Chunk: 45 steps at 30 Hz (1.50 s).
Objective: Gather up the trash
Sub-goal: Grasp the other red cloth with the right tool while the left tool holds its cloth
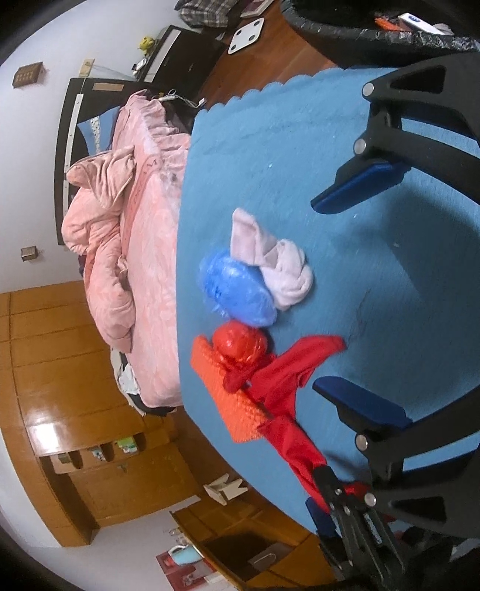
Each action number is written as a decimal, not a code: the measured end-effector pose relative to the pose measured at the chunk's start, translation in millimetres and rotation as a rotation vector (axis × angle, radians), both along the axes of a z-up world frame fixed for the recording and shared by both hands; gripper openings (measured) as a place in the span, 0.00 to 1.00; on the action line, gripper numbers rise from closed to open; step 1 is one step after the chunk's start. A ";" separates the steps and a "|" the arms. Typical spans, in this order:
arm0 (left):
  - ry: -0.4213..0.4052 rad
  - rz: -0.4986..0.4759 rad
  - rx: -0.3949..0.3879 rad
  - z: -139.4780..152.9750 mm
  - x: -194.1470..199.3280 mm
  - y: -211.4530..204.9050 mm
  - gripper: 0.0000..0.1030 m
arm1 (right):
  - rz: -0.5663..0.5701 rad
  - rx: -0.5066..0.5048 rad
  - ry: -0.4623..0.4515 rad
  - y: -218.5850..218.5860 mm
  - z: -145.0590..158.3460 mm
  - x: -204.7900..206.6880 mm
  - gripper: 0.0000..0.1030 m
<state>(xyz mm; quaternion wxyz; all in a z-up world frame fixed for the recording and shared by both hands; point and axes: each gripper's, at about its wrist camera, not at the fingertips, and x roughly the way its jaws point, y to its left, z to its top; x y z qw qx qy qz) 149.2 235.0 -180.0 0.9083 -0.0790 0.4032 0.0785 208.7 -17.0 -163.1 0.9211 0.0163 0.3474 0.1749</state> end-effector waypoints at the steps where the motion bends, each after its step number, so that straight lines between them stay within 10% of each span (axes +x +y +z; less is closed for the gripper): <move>1: 0.019 0.003 0.002 -3.3 3.6 0.0 0.68 | 0.001 -0.001 -0.002 -0.1 0.2 0.0 0.85; 6: 0.047 -0.014 -0.014 -10.0 8.8 2.1 0.15 | 0.015 0.003 -0.012 3.7 3.2 2.8 0.85; 8: 0.037 -0.019 -0.015 -9.3 6.6 1.6 0.12 | 0.027 0.005 -0.016 9.3 4.7 4.5 0.85; 24: -0.068 0.147 -0.013 14.1 -16.3 43.6 0.10 | 0.128 -0.015 0.014 74.2 -7.4 29.2 0.66; 36: -0.009 0.149 -0.005 -2.8 -11.2 47.6 0.10 | 0.144 -0.086 0.100 91.0 -27.5 36.4 0.15; 45: 0.002 0.135 0.011 -2.5 -9.0 46.4 0.10 | 0.189 -0.024 0.056 82.7 -5.1 20.4 0.11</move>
